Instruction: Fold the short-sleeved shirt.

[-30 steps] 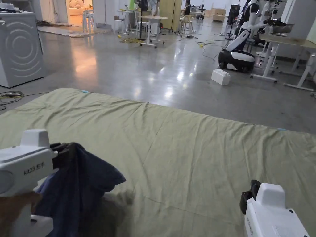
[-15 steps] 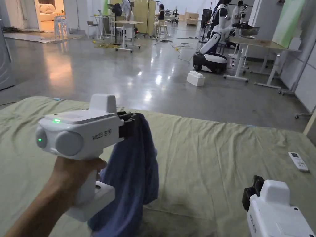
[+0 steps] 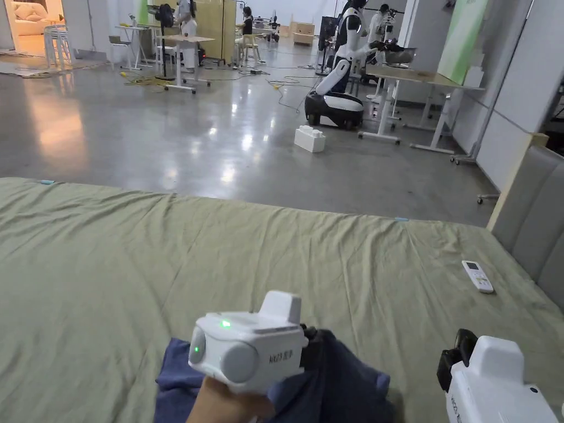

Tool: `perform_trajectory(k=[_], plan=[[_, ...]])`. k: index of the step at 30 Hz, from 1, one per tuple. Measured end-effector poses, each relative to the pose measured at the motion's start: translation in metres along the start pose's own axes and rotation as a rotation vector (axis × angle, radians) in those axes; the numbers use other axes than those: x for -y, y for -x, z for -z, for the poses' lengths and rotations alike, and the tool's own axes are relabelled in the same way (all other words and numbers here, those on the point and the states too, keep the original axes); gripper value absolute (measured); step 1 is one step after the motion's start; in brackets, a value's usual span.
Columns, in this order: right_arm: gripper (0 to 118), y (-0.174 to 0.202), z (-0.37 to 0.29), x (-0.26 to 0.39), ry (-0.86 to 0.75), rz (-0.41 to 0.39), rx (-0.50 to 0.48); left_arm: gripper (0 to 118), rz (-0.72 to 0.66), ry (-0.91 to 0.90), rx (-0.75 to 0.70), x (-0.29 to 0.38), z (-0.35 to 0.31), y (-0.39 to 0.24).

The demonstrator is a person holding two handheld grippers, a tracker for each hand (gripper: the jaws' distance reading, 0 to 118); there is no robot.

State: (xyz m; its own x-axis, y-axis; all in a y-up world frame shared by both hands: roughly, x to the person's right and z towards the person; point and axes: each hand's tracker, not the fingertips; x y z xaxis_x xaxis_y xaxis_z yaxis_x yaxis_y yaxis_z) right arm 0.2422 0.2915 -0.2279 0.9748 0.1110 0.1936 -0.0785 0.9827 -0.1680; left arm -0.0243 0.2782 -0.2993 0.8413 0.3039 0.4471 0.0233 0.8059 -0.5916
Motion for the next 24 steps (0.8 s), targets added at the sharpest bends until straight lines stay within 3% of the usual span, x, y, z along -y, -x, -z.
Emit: perform_trajectory(k=[3,4,5,6,7,9,10,17,20,22,23,24], plan=[[2,-0.004,0.002,0.004,0.015,0.001,0.008,17,-0.006,0.042,0.003,0.027,0.007,0.000],[2,-0.004,0.002,0.005,0.019,0.002,0.009,27,0.001,0.053,0.006,0.033,0.007,0.000],[2,-0.004,0.003,0.006,0.024,0.002,0.008,47,0.006,0.060,0.007,0.038,0.003,-0.002],[2,-0.004,0.003,0.006,0.027,0.003,0.008,76,0.013,0.061,0.003,0.042,-0.001,-0.001],[2,-0.003,0.004,0.007,0.029,0.002,0.007,91,0.023,0.044,-0.004,0.044,-0.007,0.001],[2,0.000,0.005,0.007,0.033,0.001,0.001,107,0.042,-0.063,-0.069,0.042,-0.024,0.006],[2,0.002,0.006,0.006,0.034,0.000,-0.002,108,0.042,-0.100,-0.099,0.038,-0.033,0.010],[2,0.023,0.002,-0.005,0.009,0.000,-0.051,103,0.000,-0.305,-0.304,0.012,-0.098,0.047],[2,0.034,-0.001,-0.008,-0.009,-0.002,-0.071,61,0.029,-0.368,-0.436,0.012,-0.119,0.056],[2,0.040,-0.003,-0.011,-0.019,0.002,-0.080,24,0.046,-0.399,-0.519,0.013,-0.129,0.063],[2,0.043,-0.004,-0.012,-0.027,0.000,-0.085,14,0.045,-0.413,-0.541,0.015,-0.133,0.065],[2,0.045,-0.004,-0.013,-0.028,0.002,-0.090,11,0.041,-0.423,-0.557,0.016,-0.138,0.068]])
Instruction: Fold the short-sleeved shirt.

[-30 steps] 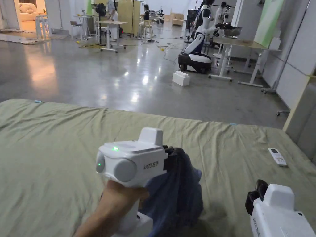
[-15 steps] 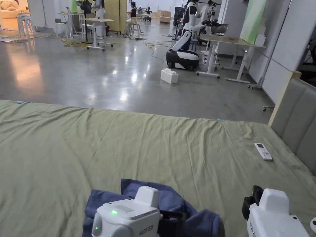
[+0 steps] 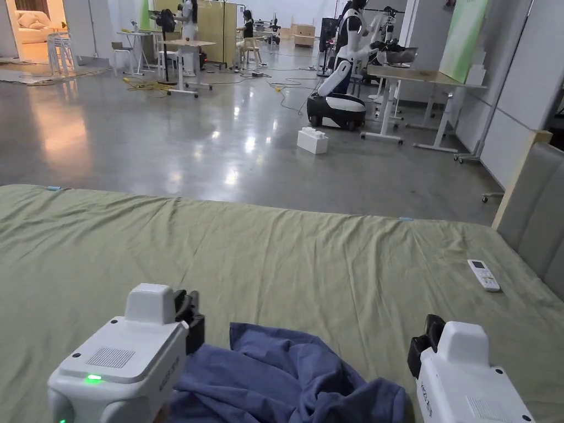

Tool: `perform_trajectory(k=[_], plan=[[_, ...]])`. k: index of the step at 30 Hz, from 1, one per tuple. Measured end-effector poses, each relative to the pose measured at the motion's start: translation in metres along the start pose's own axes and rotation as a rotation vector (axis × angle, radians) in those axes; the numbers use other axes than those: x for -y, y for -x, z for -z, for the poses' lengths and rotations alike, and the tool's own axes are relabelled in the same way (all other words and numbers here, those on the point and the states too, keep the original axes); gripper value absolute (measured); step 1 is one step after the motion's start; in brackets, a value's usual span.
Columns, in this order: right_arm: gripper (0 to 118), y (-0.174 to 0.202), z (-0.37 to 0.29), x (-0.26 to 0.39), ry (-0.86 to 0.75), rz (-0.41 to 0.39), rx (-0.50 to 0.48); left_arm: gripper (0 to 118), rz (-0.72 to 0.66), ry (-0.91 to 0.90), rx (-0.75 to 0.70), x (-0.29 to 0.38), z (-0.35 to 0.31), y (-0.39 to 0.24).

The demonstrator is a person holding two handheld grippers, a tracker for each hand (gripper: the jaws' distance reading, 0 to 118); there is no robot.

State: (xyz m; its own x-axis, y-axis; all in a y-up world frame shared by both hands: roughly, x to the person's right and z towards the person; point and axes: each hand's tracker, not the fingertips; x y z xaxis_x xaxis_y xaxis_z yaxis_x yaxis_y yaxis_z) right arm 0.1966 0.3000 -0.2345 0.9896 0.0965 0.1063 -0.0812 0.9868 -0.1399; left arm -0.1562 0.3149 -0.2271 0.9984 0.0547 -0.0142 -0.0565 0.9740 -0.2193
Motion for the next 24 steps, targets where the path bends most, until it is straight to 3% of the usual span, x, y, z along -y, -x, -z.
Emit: perform_trajectory(k=[5,8,9,10,17,20,22,23,24], plan=[[2,0.010,0.000,-0.004,-0.017,0.002,-0.015,1,0.003,-0.001,-0.019,0.002,-0.011,0.012],[2,0.013,0.000,-0.005,-0.013,0.009,-0.025,1,-0.004,0.043,-0.020,0.007,-0.009,0.016],[2,0.015,0.000,-0.005,-0.011,0.009,-0.026,1,0.195,0.091,-0.070,0.007,-0.008,0.021],[2,0.015,0.000,-0.005,-0.010,0.008,-0.029,1,0.250,0.110,-0.077,0.008,-0.007,0.024],[2,0.018,0.003,0.002,0.012,-0.006,-0.041,1,0.077,0.455,-0.055,0.050,0.025,0.053],[2,0.018,0.004,0.007,0.020,-0.011,-0.039,1,0.082,0.579,-0.084,0.081,0.037,0.057],[2,0.018,0.006,0.011,0.035,-0.007,-0.038,11,0.102,0.654,-0.107,0.099,0.044,0.057],[2,0.017,0.007,0.013,0.042,-0.006,-0.037,23,0.096,0.675,-0.116,0.108,0.048,0.058],[2,0.017,0.007,0.014,0.047,-0.005,-0.037,42,0.081,0.694,-0.124,0.115,0.051,0.059]])
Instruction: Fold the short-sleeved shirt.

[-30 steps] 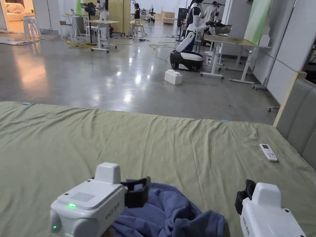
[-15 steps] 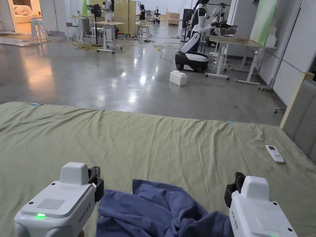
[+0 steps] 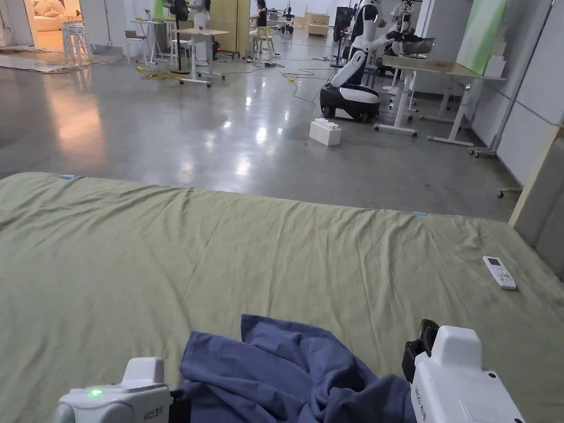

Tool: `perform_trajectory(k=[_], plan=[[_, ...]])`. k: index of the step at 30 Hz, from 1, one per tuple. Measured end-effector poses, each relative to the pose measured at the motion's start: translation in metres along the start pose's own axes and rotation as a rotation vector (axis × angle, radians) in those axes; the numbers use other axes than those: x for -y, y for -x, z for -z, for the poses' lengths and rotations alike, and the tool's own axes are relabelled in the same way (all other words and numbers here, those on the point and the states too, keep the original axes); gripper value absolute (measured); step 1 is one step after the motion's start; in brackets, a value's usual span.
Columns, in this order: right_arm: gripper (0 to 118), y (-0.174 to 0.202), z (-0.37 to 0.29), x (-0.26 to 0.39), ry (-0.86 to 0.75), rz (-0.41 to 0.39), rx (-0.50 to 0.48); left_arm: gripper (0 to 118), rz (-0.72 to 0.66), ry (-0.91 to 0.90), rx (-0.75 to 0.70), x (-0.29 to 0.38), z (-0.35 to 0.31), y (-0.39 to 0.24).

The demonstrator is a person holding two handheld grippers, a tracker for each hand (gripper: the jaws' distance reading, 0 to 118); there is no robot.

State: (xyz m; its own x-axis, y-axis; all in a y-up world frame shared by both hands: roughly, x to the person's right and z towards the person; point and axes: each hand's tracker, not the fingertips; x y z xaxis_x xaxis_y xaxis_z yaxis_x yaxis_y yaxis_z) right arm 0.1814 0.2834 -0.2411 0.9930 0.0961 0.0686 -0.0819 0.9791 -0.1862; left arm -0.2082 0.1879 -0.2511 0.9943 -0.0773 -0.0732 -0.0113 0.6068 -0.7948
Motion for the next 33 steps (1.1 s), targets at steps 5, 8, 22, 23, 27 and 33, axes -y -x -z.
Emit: perform_trajectory(k=[5,8,22,23,27,33], plan=[[2,-0.003,0.002,0.008,0.021,-0.003,0.004,77,-0.090,0.148,-0.012,0.015,0.038,-0.003],[2,-0.006,0.004,0.012,0.034,-0.003,0.011,78,-0.129,0.237,-0.042,0.023,0.055,-0.008],[2,-0.023,0.020,0.032,0.103,-0.009,0.030,9,-0.002,0.155,0.096,0.028,0.042,-0.073],[2,-0.027,0.023,0.033,0.117,-0.008,0.028,7,-0.010,0.149,0.107,0.028,0.040,-0.069],[2,-0.044,0.042,0.040,0.232,0.020,-0.013,5,-0.157,0.105,0.193,0.021,0.024,-0.042],[62,-0.052,0.095,0.059,0.469,-0.006,-0.106,5,-0.186,-0.031,0.219,0.008,-0.011,-0.017]])
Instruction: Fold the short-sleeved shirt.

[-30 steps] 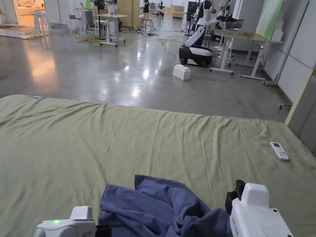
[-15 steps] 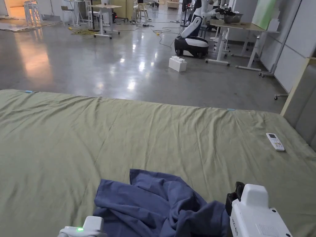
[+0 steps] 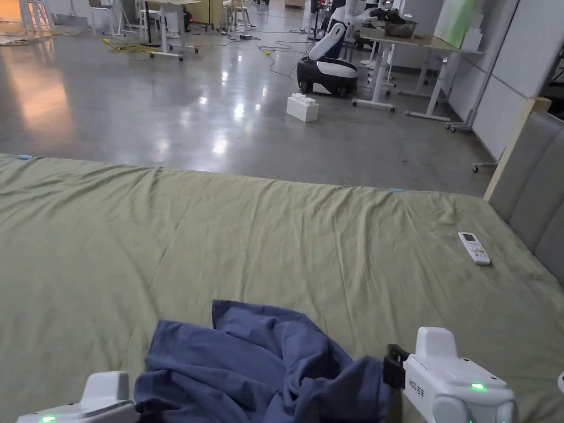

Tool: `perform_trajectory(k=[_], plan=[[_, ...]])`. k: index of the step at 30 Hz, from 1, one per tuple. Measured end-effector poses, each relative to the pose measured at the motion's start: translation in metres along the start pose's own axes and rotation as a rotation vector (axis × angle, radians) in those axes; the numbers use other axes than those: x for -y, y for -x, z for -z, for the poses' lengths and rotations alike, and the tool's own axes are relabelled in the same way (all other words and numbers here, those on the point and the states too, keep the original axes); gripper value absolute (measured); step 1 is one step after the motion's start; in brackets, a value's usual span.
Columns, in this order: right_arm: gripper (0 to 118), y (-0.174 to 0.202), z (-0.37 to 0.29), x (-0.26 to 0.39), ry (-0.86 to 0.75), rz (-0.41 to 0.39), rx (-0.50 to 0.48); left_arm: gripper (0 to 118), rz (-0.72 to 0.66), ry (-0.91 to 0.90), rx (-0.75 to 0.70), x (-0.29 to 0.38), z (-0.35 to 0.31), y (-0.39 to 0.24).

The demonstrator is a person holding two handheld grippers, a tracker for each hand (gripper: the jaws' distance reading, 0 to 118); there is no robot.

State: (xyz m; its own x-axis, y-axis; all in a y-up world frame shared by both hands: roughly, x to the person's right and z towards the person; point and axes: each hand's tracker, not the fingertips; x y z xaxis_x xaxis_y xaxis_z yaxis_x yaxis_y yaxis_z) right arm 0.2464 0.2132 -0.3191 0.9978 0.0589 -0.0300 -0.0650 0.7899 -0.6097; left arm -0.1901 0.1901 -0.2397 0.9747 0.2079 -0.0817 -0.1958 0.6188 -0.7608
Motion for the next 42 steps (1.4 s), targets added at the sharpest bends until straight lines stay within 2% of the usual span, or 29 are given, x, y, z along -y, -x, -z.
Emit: perform_trajectory(k=[1,2,6,7,8,9,10,12,15,19,24,31,39,42], plan=[[75,0.000,0.010,0.001,0.022,0.002,0.005,5,0.005,-0.002,0.003,-0.002,-0.003,0.000],[82,0.001,0.023,0.001,0.066,-0.007,-0.014,5,0.020,-0.014,-0.002,-0.003,-0.006,0.000],[81,0.006,0.068,0.009,0.201,-0.021,-0.040,5,0.040,-0.018,-0.006,-0.006,-0.006,0.003],[75,0.007,0.078,0.013,0.227,-0.020,-0.024,5,0.037,-0.017,-0.006,-0.006,-0.005,0.005],[62,0.008,0.087,0.016,0.258,-0.012,-0.032,5,0.036,-0.015,-0.008,-0.005,-0.003,0.005],[39,0.009,0.095,0.019,0.290,-0.004,-0.046,5,0.037,-0.012,-0.014,-0.003,-0.002,0.005],[23,0.010,0.101,0.022,0.319,0.006,-0.062,5,0.042,-0.006,-0.021,-0.001,-0.001,0.006],[21,0.015,0.105,0.031,0.321,0.013,-0.074,5,0.048,0.001,-0.027,0.002,0.003,0.007],[11,0.021,0.094,0.035,0.275,-0.022,-0.071,5,0.048,0.008,-0.026,0.006,0.005,0.009],[8,0.015,0.074,0.033,0.240,0.003,-0.071,5,0.051,-0.006,-0.019,0.002,0.001,0.009],[7,0.008,0.033,0.015,0.109,0.010,-0.057,5,0.071,-0.106,0.009,-0.019,-0.023,0.004],[7,-0.007,-0.031,-0.028,-0.076,0.012,-0.034,5,0.075,-0.265,0.032,-0.076,-0.079,0.010],[7,-0.022,-0.094,-0.090,-0.212,0.028,-0.001,5,0.042,-0.395,0.011,-0.151,-0.143,0.034],[7,-0.021,-0.114,-0.115,-0.272,-0.002,0.036,5,0.030,-0.426,-0.003,-0.175,-0.162,0.042]])
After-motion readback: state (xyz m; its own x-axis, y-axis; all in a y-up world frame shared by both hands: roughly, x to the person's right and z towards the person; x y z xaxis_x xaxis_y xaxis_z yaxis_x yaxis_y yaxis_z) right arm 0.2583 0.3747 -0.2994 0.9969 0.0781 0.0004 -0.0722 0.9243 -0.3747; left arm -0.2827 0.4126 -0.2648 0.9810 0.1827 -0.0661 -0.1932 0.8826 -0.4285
